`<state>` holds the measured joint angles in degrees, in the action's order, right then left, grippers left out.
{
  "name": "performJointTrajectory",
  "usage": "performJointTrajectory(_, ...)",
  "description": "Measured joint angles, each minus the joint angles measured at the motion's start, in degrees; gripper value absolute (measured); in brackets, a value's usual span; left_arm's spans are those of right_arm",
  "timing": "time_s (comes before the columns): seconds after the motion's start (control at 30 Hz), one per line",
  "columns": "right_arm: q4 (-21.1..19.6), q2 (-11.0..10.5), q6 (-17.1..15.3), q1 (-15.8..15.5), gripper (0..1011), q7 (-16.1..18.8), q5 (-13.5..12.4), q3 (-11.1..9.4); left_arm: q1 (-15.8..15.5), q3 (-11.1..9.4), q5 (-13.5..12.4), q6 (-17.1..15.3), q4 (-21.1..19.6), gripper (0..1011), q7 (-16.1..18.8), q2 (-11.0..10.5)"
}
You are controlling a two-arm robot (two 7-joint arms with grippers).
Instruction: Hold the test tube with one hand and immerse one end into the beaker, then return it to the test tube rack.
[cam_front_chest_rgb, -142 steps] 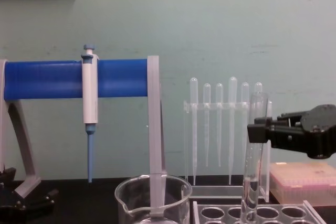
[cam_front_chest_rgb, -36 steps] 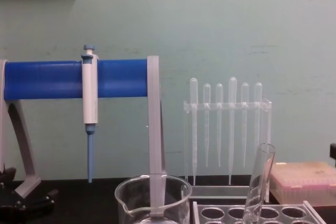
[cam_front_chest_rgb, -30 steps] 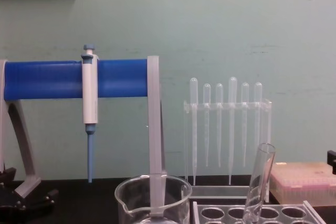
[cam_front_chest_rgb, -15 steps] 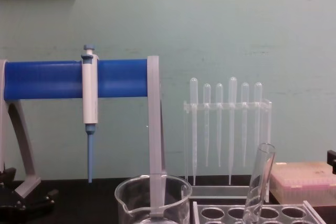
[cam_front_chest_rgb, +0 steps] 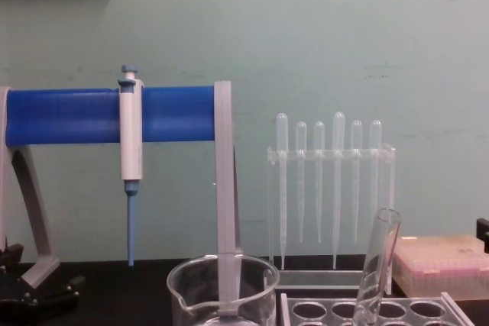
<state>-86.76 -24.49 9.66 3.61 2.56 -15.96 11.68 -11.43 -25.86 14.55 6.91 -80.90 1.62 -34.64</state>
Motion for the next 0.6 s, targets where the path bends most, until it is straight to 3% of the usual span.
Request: performJointTrajectory(0.6, -0.1, 0.0, 0.0, 0.0, 1002, 0.0, 0.0, 0.0, 0.0, 0.0, 0.0, 0.0, 0.0, 1000, 0.0, 0.0)
